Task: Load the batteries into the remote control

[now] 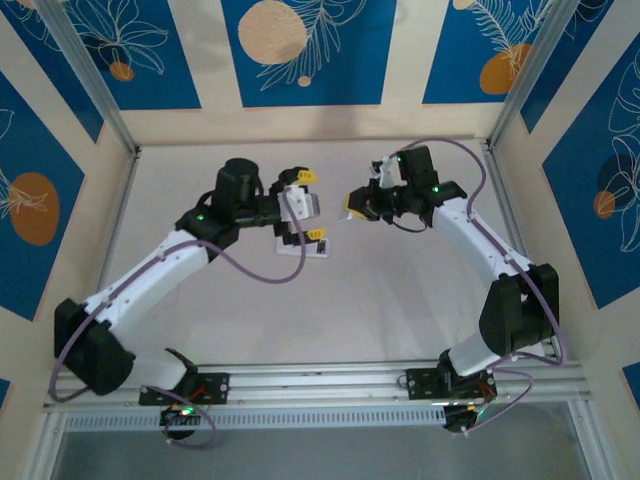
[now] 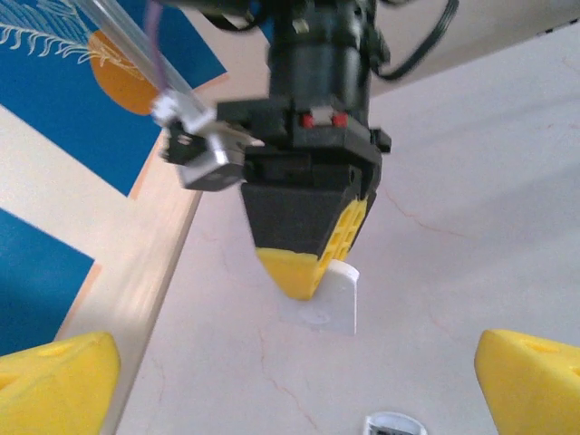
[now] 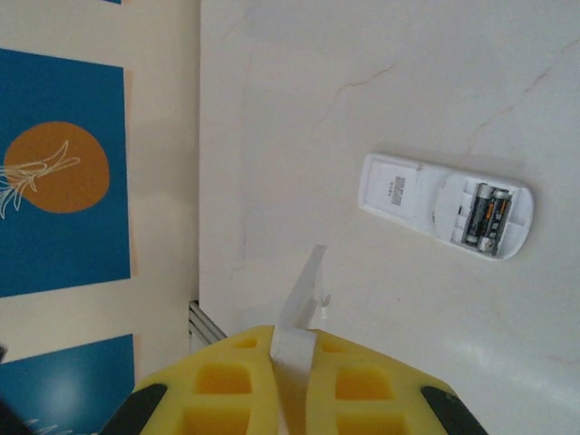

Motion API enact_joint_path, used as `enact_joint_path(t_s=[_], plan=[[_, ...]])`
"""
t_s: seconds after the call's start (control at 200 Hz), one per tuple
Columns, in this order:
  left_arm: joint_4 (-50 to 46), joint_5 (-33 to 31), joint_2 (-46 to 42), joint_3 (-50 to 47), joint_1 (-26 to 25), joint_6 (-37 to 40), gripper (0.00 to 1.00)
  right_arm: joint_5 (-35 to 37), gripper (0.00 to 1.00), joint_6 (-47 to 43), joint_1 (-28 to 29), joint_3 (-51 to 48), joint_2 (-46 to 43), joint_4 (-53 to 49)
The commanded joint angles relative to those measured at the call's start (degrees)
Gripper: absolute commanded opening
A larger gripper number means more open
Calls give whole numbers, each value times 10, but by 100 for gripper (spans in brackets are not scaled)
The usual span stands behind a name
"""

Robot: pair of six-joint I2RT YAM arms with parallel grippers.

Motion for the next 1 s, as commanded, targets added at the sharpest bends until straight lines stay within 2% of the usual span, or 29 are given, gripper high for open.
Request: enact_joint_path(t_s=[0.0,0.1,0.145,0.235,0.34,0.585,0.8,0.995], plan=[[-44,5,-50,-31,26,-33,100,-38,4,44,5,-58,19,145],[-77,21,-77,-49,63,-80,100,-23,4,53,23,-92,66,213],[-67,46,-87,-61,96,-137,100,-17,4,54,31,-101,89,239],[5,98,-106,-101,168,-297,100,5,4,55,47,-111,130,284],[65,91,-124,-155,204,-391,100,18,4,72,56,-112,170,321],[73,102,-98,-200,232,-479,100,38,4,73,75,-105,223,333],[91,131,-74,-206,234,-502,100,48,4,67,66,-106,228,332],[74,121,-79,-204,234,-488,100,28,4,83,64,-107,246,346]])
